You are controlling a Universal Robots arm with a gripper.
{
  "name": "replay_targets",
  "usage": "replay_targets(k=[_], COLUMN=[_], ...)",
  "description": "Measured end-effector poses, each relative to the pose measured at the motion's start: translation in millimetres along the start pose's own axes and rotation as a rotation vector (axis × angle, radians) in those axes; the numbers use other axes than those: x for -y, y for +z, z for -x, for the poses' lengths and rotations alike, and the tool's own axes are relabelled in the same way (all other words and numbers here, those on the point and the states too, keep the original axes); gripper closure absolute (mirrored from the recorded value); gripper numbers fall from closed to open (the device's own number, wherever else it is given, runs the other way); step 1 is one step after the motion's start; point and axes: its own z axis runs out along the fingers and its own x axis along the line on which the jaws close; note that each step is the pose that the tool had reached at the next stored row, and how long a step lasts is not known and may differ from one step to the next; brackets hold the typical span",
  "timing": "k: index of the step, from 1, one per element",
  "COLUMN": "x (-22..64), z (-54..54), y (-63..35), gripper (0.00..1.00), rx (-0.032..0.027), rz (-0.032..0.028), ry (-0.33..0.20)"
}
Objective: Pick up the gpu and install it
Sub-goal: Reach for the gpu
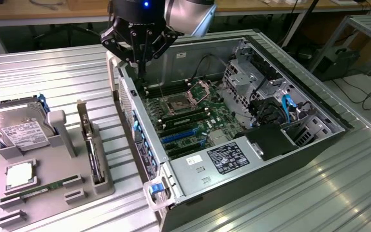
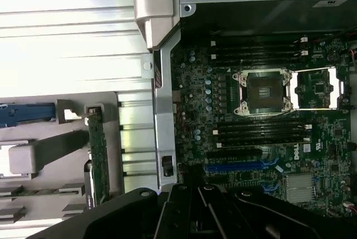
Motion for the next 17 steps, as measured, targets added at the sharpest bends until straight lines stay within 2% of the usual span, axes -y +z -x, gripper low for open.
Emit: replay_targets(k=[5,17], x=[4.4,17.6], z=[-6.5,-32.6], y=[-0.4,-1.4], gripper=[0.89,0.89], rx=[-0.0007,-0.0025], rz=[0.0003,0.0014], ry=[-0.014,-0.056])
